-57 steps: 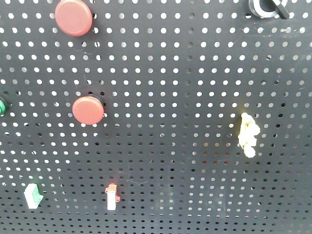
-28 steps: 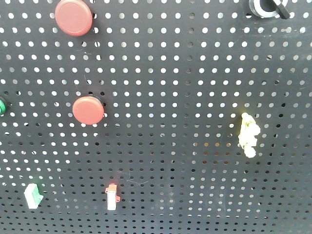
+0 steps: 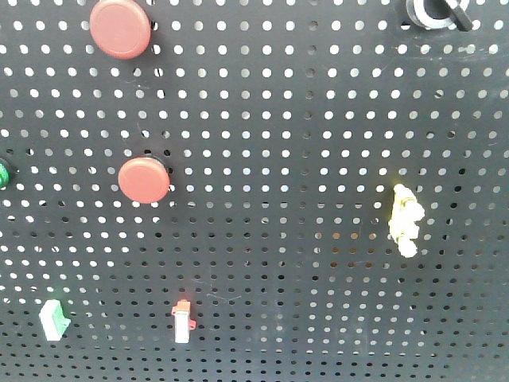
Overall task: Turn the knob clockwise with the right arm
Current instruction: 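Raise the right gripper toward the silver knob at the pegboard top, then align the open right gripper around the silver knob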
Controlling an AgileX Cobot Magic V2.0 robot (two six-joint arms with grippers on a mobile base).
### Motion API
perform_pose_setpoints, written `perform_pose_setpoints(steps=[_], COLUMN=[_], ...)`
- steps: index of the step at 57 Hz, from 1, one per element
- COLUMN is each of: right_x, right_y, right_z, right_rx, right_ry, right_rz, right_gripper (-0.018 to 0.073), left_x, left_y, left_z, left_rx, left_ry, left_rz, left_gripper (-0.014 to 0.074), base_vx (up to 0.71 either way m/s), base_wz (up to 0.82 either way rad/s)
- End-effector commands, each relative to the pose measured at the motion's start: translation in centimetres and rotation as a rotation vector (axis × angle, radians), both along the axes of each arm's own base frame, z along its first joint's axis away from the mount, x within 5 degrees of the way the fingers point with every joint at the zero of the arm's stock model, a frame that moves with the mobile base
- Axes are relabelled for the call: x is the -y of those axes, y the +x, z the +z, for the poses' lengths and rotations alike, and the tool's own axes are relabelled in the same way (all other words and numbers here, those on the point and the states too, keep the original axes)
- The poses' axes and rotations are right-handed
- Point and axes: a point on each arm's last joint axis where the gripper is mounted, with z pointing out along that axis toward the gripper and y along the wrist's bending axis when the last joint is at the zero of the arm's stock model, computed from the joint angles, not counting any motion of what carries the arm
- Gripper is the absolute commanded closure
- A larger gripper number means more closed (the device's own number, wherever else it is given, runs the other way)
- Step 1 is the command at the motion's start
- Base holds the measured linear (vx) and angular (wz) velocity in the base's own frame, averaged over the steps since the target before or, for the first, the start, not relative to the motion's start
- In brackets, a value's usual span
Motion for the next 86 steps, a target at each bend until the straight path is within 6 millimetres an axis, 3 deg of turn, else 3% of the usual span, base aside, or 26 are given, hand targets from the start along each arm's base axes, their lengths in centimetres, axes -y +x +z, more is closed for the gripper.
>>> perform_pose_setpoints(steps=[1,9,18,32,41,50,51,67,78,86], right_x=[-2.1,-6.3,-8.4,-7.6,-7.2,-6.7,-6.6,-6.4,-5.9,-5.0], right_y=[0.8,1.9,2.2,2.2,1.8,1.3,1.1,1.4,1.9,2.7], right_z=[1.8,2.3,3.0,4.0,4.2,4.3,4.2,3.9,3.4,2.8], right_rx=[0.088,0.121,0.167,0.259,0.354,0.411,0.428,0.449,0.421,0.289], right_ry=[-0.073,-0.168,-0.209,-0.145,-0.304,-0.422,-0.479,-0.617,-0.741,-0.758], right_rz=[0.12,0.311,0.379,0.3,0.231,0.181,0.161,0.099,0.019,-0.061], right_gripper=[0.0567,0.0567,0.0567,0.0566,0.0538,0.0449,0.038,0.0181,0.0168,0.0169], left_x=[0.1,0.1,0.1,0.1,0.1,0.1,0.1,0.1,0.1,0.1], left_y=[-0.1,-0.1,-0.1,-0.1,-0.1,-0.1,-0.1,-0.1,-0.1,-0.1], left_z=[-0.3,-0.3,-0.3,-0.3,-0.3,-0.3,-0.3,-0.3,-0.3,-0.3], left_rx=[0.058,0.058,0.058,0.058,0.058,0.058,0.058,0.058,0.058,0.058], left_ry=[-0.014,-0.014,-0.014,-0.014,-0.014,-0.014,-0.014,-0.014,-0.014,-0.014], left_rz=[-0.012,-0.012,-0.012,-0.012,-0.012,-0.012,-0.012,-0.012,-0.012,-0.012], left_gripper=[0.0603,0.0603,0.0603,0.0603,0.0603,0.0603,0.0603,0.0603,0.0603,0.0603], base_vx=[0.0,0.0,0.0,0.0,0.0,0.0,0.0,0.0,0.0,0.0], base_wz=[0.0,0.0,0.0,0.0,0.0,0.0,0.0,0.0,0.0,0.0])
